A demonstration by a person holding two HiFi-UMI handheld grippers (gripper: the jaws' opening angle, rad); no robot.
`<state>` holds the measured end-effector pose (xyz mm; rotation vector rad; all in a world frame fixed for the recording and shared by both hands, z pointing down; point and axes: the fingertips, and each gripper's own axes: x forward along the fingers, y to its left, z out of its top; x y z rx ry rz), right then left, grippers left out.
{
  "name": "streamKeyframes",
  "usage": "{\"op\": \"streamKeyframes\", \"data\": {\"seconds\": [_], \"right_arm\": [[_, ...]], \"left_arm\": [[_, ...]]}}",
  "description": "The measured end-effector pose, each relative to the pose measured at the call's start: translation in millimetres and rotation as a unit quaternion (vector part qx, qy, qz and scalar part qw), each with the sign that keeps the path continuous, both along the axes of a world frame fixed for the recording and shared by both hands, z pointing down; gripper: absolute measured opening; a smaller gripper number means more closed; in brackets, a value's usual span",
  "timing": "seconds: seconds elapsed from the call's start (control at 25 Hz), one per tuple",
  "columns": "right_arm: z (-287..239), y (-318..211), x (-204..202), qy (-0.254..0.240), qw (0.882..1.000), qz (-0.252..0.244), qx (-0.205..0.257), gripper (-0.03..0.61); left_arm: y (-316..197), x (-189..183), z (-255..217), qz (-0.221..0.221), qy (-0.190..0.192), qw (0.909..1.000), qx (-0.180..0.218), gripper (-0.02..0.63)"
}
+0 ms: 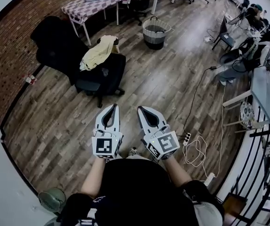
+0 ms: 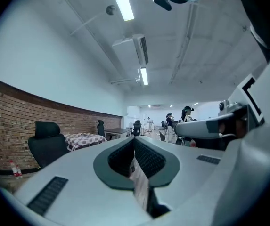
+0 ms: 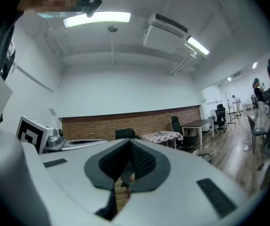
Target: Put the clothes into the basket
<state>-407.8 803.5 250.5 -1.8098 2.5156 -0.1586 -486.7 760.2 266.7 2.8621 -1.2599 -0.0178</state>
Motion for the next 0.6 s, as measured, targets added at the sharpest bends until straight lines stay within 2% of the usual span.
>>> {"op": "streamKeyframes", "data": {"seconds": [0.32,0.6], "right_arm": [[6,8,20,-0.007,1.000,0.009,-0.001,0.008],[2,-16,32,0.007,1.000,0.004,0.004,0.008]], "left_arm": [[7,16,4,0.004,0.004,1.0000,0.000,0.014],[-19,29,-3,0.001,0.014,0.9998,0.012,0.014]]}}
